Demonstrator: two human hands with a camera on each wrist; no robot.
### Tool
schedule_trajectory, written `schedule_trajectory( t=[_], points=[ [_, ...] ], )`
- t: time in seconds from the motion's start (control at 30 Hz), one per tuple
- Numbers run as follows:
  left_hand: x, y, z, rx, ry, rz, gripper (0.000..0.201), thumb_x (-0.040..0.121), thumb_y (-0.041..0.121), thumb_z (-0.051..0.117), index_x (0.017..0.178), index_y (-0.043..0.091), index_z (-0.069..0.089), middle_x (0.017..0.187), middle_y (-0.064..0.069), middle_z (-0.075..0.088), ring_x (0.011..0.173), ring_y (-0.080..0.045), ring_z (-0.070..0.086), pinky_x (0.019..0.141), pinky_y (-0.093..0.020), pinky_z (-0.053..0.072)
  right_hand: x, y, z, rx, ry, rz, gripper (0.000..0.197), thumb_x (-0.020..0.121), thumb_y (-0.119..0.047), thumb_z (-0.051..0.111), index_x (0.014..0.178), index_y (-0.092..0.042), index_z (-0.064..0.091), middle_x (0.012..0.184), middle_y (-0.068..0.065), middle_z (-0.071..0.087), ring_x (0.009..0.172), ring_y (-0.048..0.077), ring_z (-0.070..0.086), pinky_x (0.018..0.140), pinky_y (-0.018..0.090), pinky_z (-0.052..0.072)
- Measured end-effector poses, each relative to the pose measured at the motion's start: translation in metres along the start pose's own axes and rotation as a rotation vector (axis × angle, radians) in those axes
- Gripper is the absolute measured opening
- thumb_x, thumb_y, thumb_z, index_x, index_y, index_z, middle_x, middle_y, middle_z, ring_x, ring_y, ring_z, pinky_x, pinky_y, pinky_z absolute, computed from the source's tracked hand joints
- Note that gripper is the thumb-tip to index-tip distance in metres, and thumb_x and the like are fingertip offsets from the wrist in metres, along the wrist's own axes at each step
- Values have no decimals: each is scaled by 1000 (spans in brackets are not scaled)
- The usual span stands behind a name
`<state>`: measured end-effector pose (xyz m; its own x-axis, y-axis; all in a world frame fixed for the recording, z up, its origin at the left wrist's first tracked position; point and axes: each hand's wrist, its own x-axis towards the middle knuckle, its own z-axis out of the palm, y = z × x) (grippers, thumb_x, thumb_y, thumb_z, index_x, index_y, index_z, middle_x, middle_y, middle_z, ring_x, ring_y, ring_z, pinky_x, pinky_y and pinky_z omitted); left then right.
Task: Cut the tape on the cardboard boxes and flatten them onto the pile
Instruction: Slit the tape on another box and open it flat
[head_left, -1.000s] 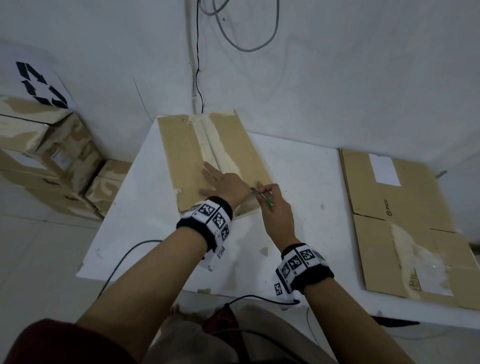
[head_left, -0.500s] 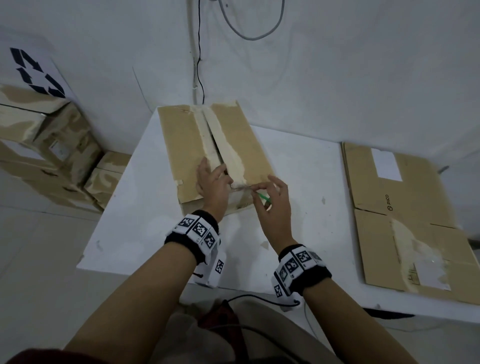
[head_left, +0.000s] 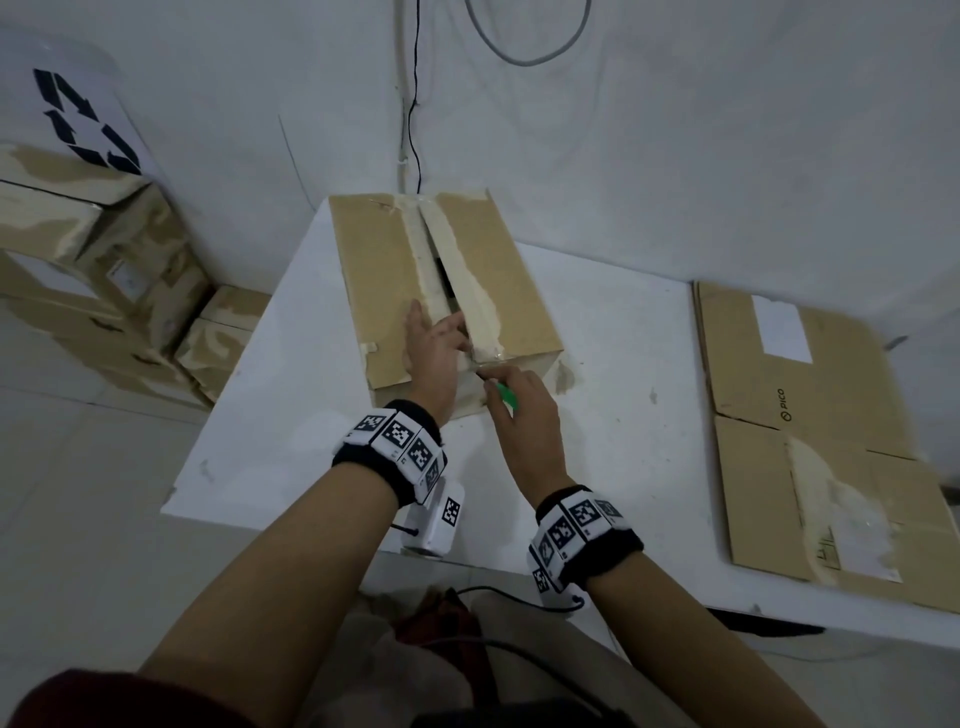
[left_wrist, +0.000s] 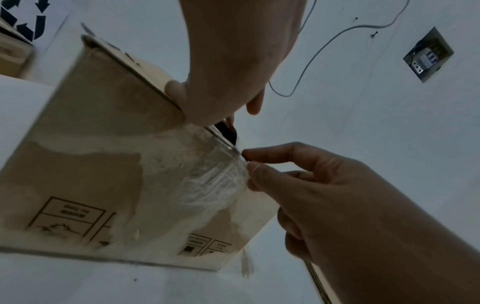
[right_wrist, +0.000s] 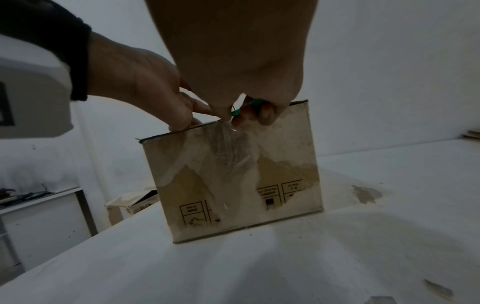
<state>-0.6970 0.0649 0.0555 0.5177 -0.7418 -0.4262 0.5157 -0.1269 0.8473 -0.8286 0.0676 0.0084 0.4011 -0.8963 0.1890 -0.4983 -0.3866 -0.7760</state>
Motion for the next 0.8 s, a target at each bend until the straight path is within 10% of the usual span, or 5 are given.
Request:
schedule_trajectory(
  t=[0.2,0.4,0.7,0.8],
  points=[
    [3,-4,-4,35,-66,7,83,72,7,50,150,11,23,132,-6,55,133,-28,41,111,-49,34,1,-12,2,-34,-61,34,9,99,-19,51,99,-21,60,92,-5,51,80,6,48,64,15,35],
    [8,-5,-3,71,-48,40,78,79,-10,44,151,3,17,115,34,39,131,-1,26,116,-35,24,4,-16,2,-43,-72,57,15,99,-20,49,106,-18,61,99,-1,54,84,12,52,70,26,43],
    [15,-8,-4,49,-76,36,87,75,-1,48,153,15,14,110,39,32,142,-11,21,116,-44,25,8,-13,1,-74,-22,54,16,101,-18,47,106,-16,61,97,-1,51,79,11,51,66,23,42],
    [17,-12,-7,155,-105,97,73,73,10,49,144,26,42,148,29,10,147,-11,-2,120,-48,10,20,-10,1,-32,-7,60,16,99,-16,47,108,-15,60,99,0,53,84,13,53,72,27,47]
  ],
)
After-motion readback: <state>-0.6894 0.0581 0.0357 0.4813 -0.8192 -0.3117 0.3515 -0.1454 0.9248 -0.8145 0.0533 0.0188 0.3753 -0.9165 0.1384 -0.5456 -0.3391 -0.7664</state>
